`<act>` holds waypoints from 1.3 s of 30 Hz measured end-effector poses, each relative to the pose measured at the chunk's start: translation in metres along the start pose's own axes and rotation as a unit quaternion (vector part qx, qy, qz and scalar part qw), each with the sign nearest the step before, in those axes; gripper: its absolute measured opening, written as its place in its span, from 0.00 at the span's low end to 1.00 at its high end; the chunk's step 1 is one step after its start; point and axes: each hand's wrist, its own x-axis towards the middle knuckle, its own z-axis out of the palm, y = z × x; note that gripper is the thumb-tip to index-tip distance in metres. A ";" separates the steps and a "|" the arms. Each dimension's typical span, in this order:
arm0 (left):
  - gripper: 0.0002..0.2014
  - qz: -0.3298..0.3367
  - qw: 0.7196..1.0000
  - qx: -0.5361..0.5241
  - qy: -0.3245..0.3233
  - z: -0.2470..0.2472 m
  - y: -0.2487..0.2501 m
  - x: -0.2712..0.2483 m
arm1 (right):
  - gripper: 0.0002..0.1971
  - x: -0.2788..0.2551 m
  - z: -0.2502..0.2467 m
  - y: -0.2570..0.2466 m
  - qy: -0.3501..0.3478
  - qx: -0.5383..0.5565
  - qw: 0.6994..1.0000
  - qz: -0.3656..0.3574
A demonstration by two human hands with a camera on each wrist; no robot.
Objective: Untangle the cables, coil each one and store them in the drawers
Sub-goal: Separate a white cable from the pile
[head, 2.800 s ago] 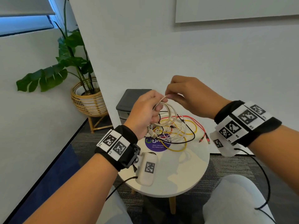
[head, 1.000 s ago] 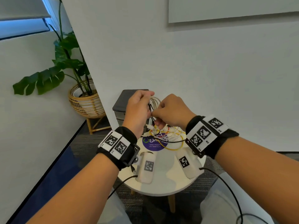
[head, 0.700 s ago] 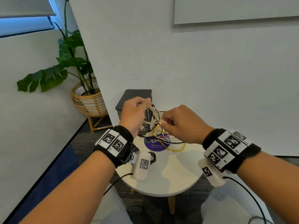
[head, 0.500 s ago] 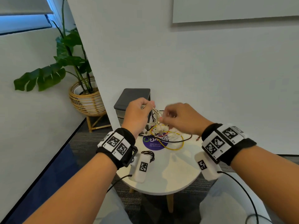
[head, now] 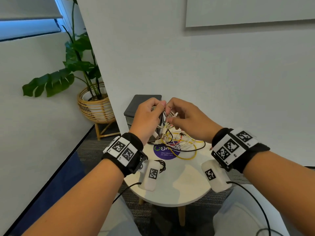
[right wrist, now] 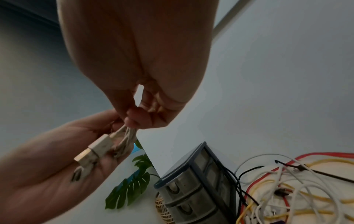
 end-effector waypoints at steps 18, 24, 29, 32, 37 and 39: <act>0.14 -0.042 0.987 0.060 -0.141 -0.019 0.013 0.000 | 0.06 0.011 -0.037 -0.009 -0.016 0.008 1.000 0.016; 0.11 0.000 0.946 0.275 -0.173 -0.030 0.011 0.001 | 0.10 0.011 -0.047 -0.006 -0.012 -0.062 0.998 0.011; 0.07 -0.083 0.986 0.071 -0.123 -0.034 0.022 0.001 | 0.10 0.007 -0.049 -0.002 -0.021 -0.119 0.993 0.009; 0.09 -0.081 0.992 -0.071 -0.064 -0.028 0.030 0.001 | 0.09 0.005 -0.046 -0.003 -0.025 -0.146 0.989 -0.005; 0.07 -0.005 0.998 -0.059 0.007 -0.011 0.028 0.000 | 0.09 0.008 -0.045 -0.006 -0.011 -0.124 0.992 -0.015; 0.06 0.043 0.999 0.028 0.015 -0.008 0.023 0.000 | 0.08 0.008 -0.047 -0.006 -0.010 -0.100 0.995 -0.012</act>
